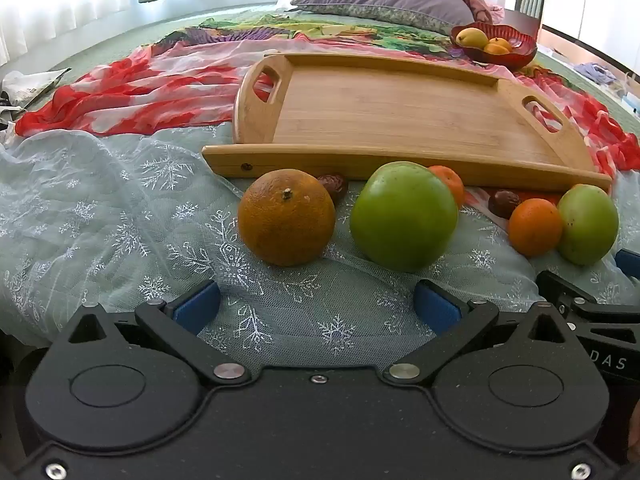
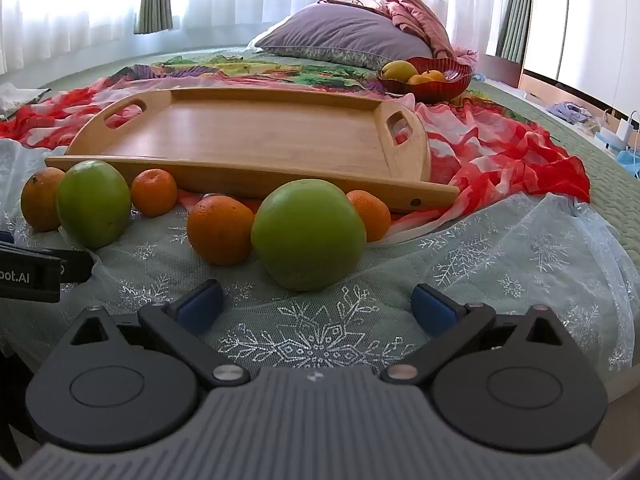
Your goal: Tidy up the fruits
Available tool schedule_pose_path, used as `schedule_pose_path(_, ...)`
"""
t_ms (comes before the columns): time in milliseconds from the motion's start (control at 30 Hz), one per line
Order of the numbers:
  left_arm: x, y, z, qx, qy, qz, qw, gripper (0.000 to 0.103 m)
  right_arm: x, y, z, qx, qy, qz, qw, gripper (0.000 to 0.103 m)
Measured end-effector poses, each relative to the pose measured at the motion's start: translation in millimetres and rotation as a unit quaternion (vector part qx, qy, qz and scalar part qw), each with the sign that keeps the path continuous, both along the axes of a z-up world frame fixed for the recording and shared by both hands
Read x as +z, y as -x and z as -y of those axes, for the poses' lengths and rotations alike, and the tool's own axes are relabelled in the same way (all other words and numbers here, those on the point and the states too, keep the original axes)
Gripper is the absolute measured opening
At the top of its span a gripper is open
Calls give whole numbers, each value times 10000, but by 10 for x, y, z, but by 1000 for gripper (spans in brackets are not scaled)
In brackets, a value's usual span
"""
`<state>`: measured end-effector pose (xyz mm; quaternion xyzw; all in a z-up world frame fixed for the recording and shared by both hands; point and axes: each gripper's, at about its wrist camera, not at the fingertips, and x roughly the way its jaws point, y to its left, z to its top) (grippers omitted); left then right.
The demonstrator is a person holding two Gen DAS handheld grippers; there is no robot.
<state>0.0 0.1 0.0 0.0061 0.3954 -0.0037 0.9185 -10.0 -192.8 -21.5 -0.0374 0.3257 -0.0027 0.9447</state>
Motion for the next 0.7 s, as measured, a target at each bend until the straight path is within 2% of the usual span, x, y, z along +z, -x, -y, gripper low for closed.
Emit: schedule_pose_path(700,-1,0,1,-1,-32,4,10000,103,-6,6,13,0,-65,51,10000,103)
